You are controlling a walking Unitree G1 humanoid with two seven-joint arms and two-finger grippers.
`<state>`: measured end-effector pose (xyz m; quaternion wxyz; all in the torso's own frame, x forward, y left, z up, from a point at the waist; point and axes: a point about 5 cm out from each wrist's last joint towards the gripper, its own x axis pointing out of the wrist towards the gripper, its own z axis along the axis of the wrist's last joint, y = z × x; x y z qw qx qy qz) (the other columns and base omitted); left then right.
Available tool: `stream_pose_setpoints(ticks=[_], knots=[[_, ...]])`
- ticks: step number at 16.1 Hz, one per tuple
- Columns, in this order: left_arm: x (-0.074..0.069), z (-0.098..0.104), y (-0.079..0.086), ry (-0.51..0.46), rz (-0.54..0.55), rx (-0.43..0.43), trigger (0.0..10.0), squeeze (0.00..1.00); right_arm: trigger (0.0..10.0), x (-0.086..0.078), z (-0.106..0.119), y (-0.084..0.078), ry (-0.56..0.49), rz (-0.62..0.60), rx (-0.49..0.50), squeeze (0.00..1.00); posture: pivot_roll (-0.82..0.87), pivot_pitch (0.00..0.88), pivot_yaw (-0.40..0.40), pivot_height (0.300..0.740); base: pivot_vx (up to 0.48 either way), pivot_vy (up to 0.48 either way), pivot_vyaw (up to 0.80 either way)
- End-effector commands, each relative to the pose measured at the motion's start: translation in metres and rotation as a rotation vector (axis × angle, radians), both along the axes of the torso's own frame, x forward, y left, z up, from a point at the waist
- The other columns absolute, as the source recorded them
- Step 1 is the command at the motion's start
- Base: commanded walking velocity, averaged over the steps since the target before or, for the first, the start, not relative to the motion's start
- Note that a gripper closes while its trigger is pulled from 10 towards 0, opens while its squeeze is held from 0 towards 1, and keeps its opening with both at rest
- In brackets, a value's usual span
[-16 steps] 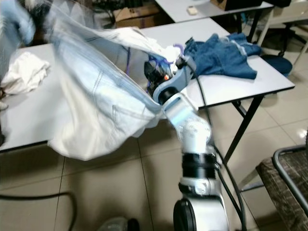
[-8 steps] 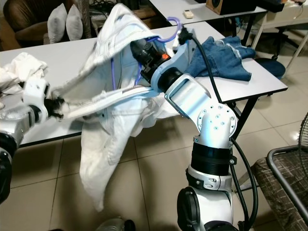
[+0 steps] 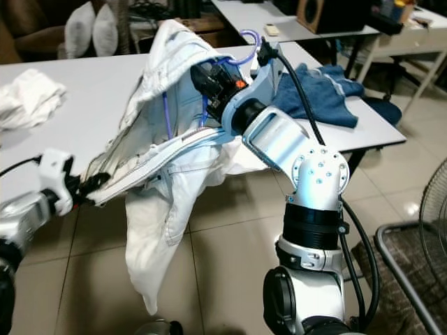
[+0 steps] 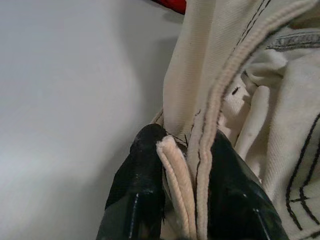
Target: Hang hanger
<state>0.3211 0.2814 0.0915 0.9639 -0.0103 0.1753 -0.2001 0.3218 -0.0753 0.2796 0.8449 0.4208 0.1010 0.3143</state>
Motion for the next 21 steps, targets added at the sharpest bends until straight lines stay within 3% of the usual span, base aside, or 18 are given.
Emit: stream_pose_setpoints(ticks=[1, 3, 4, 6, 10, 13, 16, 20, 21], knots=[[-0.014, -0.008, 0.01, 0.047, -0.016, -0.019, 10.0, 1.0, 10.0, -0.005, 0.022, -0.003, -0.084, 0.013, 0.043, 0.0, -0.09, 0.0, -0.014, 0.74, 0.0, 0.0, 0.8], [-0.027, 0.02, 0.006, -0.099, -0.151, -0.139, 10.0, 1.0, 10.0, -0.008, 0.018, -0.005, -0.071, 0.025, 0.037, 0.0, -0.09, 0.0, -0.03, 0.74, 0.0, 0.0, 0.8], [-0.033, 0.027, 0.004, -0.124, -0.19, -0.159, 10.0, 1.0, 10.0, -0.009, 0.017, -0.006, -0.069, 0.026, 0.035, 0.0, -0.08, 0.0, -0.032, 0.74, 0.0, 0.0, 0.8], [-0.061, 0.044, -0.002, -0.128, -0.285, -0.205, 10.0, 1.0, 10.0, -0.014, 0.008, -0.008, -0.056, 0.038, 0.017, 0.0, -0.08, 0.0, -0.035, 0.74, 0.0, 0.0, 0.8], [-0.09, 0.06, -0.013, -0.113, -0.294, -0.18, 10.0, 1.0, 10.0, -0.027, -0.014, -0.007, -0.021, 0.08, -0.028, 0.0, -0.07, 0.0, -0.036, 0.74, 0.0, 0.0, 0.8], [-0.104, 0.079, -0.014, -0.15, -0.308, -0.255, 10.0, 1.0, 10.0, -0.04, -0.029, -0.003, -0.007, 0.116, -0.071, 0.0, -0.07, 0.0, -0.036, 0.74, 0.0, 0.0, 0.8], [-0.101, 0.096, -0.021, -0.2, -0.316, -0.286, 10.0, 1.0, 10.0, -0.045, -0.045, -0.004, 0.014, 0.14, -0.133, 0.0, -0.07, 0.0, -0.036, 0.74, 0.0, 0.0, 0.8], [-0.092, 0.092, -0.044, -0.183, -0.291, -0.134, 10.0, 1.0, 10.0, -0.048, -0.063, -0.006, 0.046, 0.153, -0.21, 0.0, -0.06, 0.0, -0.047, 0.74, 0.0, 0.0, 0.8], [-0.086, 0.084, -0.052, -0.189, -0.211, -0.117, 10.0, 0.99, 10.0, -0.047, -0.074, -0.009, 0.066, 0.146, -0.258, 0.0, -0.06, 0.0, -0.05, 0.74, 0.0, 0.0, 0.8]])
